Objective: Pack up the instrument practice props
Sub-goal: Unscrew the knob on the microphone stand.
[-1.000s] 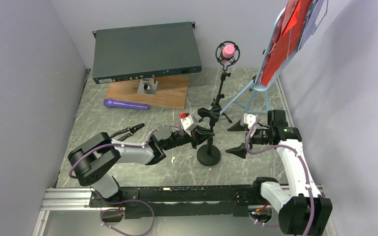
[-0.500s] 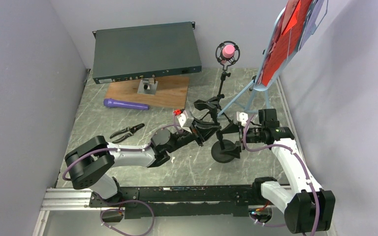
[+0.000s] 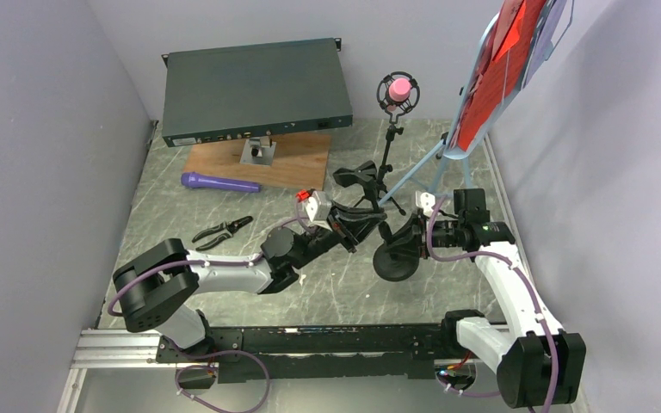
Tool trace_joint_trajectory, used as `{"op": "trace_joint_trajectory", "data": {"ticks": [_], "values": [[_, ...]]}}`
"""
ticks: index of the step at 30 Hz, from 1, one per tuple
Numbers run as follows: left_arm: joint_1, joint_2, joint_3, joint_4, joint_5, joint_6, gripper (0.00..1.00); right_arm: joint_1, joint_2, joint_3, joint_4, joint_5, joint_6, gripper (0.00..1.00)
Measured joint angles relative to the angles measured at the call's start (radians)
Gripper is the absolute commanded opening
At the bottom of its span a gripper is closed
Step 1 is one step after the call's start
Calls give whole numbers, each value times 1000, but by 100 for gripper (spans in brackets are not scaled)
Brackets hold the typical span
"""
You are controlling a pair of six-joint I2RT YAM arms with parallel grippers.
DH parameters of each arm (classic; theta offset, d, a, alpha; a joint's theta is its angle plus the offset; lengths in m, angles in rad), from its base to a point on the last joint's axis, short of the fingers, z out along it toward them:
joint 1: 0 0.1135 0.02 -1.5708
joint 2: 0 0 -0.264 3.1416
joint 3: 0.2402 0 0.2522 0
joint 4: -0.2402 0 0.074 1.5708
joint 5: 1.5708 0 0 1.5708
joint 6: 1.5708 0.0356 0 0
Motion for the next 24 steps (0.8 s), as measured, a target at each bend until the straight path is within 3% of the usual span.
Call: {"op": "trace_joint_trajectory", "data": {"ticks": [2,3,6,7,9,14,24], "values": [[-3,-1,0,8,0,-11,0,-2,2,2,1,-8,16,0],[-6,-1,0,14,-7,-11,5,-1,2,2,1,-14,17,0],[-5,-3,-13,34,-5,-18,60,0,3,11,-7,-16,19,0],[-5,-5,-19,43,-5,-20,72,0,3,19,-21,-14,16,0],[8,-23,-41,67,12,-50,84,1,5,32,-52,-7,5,0],[64,-76,-90,63,135,-122,92,1,6,51,-127,-5,-47,0],[94,0,-105,46,372,-145,88,1,6,51,-186,-5,-108,0]]}}
